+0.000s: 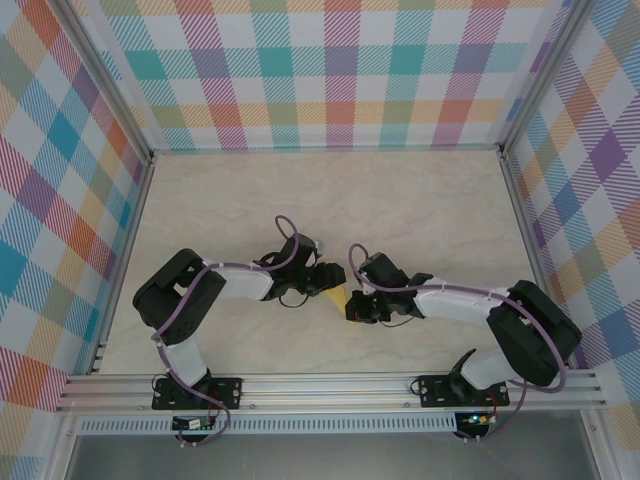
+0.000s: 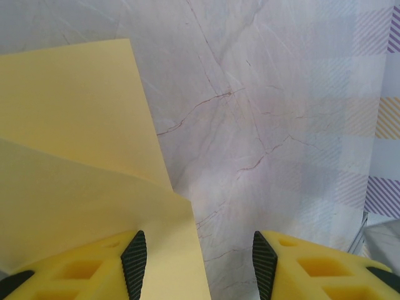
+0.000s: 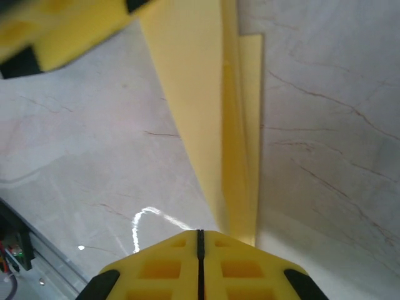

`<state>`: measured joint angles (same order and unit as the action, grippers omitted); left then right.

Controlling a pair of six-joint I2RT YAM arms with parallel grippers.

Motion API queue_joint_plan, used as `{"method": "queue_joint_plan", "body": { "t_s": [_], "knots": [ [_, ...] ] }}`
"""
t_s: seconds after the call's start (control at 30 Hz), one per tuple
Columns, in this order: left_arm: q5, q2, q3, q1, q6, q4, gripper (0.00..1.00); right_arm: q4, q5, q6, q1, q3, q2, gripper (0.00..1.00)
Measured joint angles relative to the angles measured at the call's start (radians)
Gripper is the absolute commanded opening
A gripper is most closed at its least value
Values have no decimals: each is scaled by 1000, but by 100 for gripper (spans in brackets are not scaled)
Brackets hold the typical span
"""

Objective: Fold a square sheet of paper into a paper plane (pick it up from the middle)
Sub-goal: Fold the wing for the fifth time at the center of the table.

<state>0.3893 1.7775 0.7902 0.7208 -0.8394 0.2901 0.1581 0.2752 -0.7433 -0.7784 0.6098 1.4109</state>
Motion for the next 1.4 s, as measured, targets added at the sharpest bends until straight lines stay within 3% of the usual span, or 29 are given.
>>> {"method": "queue_joint_plan", "body": {
  "t_s": [0.2,0.87,1.4],
  "knots": [
    [0,0,0,0,0,0,51,-60,48,-21,0,21,48,8],
    [3,0,1,0,3,0,51,-240,6,-159,60,-23,148,6],
    [7,5,19,0,18,-30,51,-210,36,-151,61,-29,41,9]
  ]
}}
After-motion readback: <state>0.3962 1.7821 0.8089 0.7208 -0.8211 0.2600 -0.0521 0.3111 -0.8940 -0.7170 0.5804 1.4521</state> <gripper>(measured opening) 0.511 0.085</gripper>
